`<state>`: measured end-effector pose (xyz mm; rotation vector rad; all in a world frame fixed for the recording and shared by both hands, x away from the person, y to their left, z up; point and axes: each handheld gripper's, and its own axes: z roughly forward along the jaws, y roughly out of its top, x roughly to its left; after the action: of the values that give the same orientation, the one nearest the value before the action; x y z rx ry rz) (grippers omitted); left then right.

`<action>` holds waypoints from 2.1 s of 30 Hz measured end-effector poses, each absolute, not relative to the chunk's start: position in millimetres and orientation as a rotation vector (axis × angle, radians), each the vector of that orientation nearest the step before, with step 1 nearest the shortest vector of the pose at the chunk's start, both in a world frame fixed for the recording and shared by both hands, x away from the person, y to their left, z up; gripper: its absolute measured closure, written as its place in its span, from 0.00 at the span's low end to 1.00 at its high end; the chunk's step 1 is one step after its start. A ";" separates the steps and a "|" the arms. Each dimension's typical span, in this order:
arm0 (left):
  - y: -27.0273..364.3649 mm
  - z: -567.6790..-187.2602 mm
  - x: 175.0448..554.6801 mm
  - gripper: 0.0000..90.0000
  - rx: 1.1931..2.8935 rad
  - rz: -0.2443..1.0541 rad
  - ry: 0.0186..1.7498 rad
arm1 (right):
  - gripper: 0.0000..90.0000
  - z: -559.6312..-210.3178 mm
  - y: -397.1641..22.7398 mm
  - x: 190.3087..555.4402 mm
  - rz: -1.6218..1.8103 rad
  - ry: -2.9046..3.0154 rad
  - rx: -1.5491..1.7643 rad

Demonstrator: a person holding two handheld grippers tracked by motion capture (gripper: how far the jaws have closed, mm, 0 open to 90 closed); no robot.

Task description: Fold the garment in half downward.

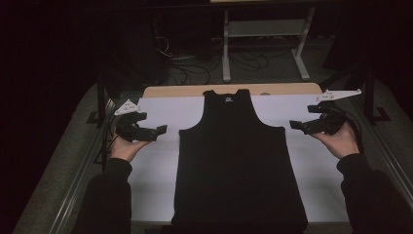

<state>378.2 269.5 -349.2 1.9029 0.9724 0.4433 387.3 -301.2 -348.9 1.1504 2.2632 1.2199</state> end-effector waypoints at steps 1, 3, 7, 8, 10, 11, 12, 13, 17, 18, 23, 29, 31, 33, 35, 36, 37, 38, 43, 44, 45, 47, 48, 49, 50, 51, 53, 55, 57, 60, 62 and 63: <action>268.8 -348.7 379.2 0.00 1.905 0.445 0.973 | 0.00 -349.2 -301.0 388.2 1.222 2.262 1.160; 268.2 -348.6 382.1 0.00 1.906 0.440 0.970 | 0.00 -349.9 -301.4 391.4 1.216 2.266 1.160; 266.2 -352.7 388.9 0.00 1.919 0.421 0.975 | 0.00 -351.4 -300.8 398.4 1.216 2.267 1.172; 265.6 -353.8 390.4 0.00 1.923 0.417 0.974 | 0.00 -352.2 -300.5 400.1 1.212 2.268 1.171; 264.1 -355.6 393.3 0.00 1.925 0.410 0.977 | 0.00 -354.2 -299.9 403.5 1.204 2.274 1.177; 263.5 -356.4 394.7 0.00 1.929 0.407 0.976 | 0.00 -355.2 -299.9 405.4 1.200 2.276 1.180; 262.8 -357.4 397.0 0.00 1.932 0.405 0.976 | 0.00 -356.3 -299.9 407.3 1.196 2.276 1.185; 262.3 -357.7 398.7 0.00 1.937 0.403 0.980 | 0.00 -357.4 -299.8 409.2 1.196 2.276 1.193; 258.8 -357.8 405.2 0.00 1.941 0.389 0.980 | 0.00 -362.3 -298.0 415.0 1.186 2.285 1.199; 257.1 -358.2 406.7 0.00 1.952 0.385 0.979 | 0.00 -365.1 -296.7 417.3 1.181 2.292 1.209; 253.0 -361.5 411.8 0.00 1.960 0.368 0.988 | 0.00 -369.4 -295.1 421.8 1.169 2.306 1.209; 248.6 -370.0 420.1 0.00 1.966 0.339 1.001 | 0.00 -375.5 -293.9 427.5 1.164 2.318 1.225; 247.4 -373.3 424.0 0.00 1.975 0.325 1.009 | 0.00 -378.2 -294.0 429.3 1.157 2.320 1.232; 246.0 -377.1 427.4 0.00 1.972 0.308 1.016 | 0.00 -380.3 -294.2 430.6 1.156 2.322 1.241; 245.0 -381.7 430.8 0.00 1.969 0.294 1.025 | 0.00 -384.0 -295.3 433.0 1.159 2.327 1.252; 244.5 -383.2 431.8 0.00 1.970 0.291 1.030 | 0.00 -384.0 -295.3 433.0 1.159 2.327 1.252; 243.9 -385.3 433.2 0.00 1.972 0.286 1.035 | 0.00 -385.0 -295.3 433.6 1.161 2.326 1.259; 243.4 -387.3 434.4 0.00 1.975 0.280 1.037 | 0.00 -386.3 -295.6 434.5 1.159 2.329 1.258; 240.6 -397.3 440.4 0.00 1.976 0.252 1.060 | 0.00 -394.0 -295.1 439.2 1.148 2.342 1.277; 240.4 -398.9 441.6 0.00 1.979 0.249 1.061 | 0.00 -394.0 -295.1 439.2 1.148 2.342 1.277; 240.1 -400.5 442.5 0.00 1.978 0.247 1.066 | 0.00 -395.3 -295.1 439.8 1.143 2.344 1.281; 240.1 -403.2 444.1 0.00 1.981 0.237 1.073 | 0.00 -398.0 -295.2 441.2 1.135 2.351 1.286; 239.7 -404.5 444.6 0.00 1.982 0.235 1.078 | 0.00 -399.4 -295.2 442.0 1.129 2.355 1.290; 239.8 -405.7 445.1 0.00 1.984 0.232 1.082 | 0.00 -400.9 -295.2 442.7 1.127 2.354 1.292; 239.6 -406.8 445.6 0.00 1.983 0.227 1.087 | 0.00 -402.1 -295.2 443.4 1.125 2.359 1.299; 239.6 -407.8 446.1 0.00 1.989 0.226 1.088 | 0.00 -403.5 -295.1 444.2 1.122 2.360 1.300; 239.5 -409.9 447.1 0.00 1.993 0.222 1.093 | 0.00 -405.7 -294.8 445.4 1.118 2.362 1.304; 239.4 -411.7 448.0 0.00 1.994 0.215 1.097 | 0.00 -407.8 -293.9 446.3 1.119 2.363 1.305; 238.6 -413.9 449.1 0.00 1.995 0.209 1.100 | 0.00 -410.0 -292.9 447.2 1.116 2.369 1.307; 236.9 -416.9 450.4 0.00 2.000 0.199 1.102 | 0.00 -414.6 -291.5 448.7 1.104 2.381 1.314; 236.0 -419.1 451.5 0.00 2.007 0.192 1.099 | 0.00 -417.9 -290.5 449.6 1.098 2.386 1.319; 235.4 -420.2 451.8 0.00 2.007 0.187 1.107 | 0.00 -419.4 -290.0 449.8 1.095 2.390 1.326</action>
<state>451.8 235.4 -420.2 2.0071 1.1066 0.1867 449.8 -290.0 -419.4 1.3260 2.3904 1.0945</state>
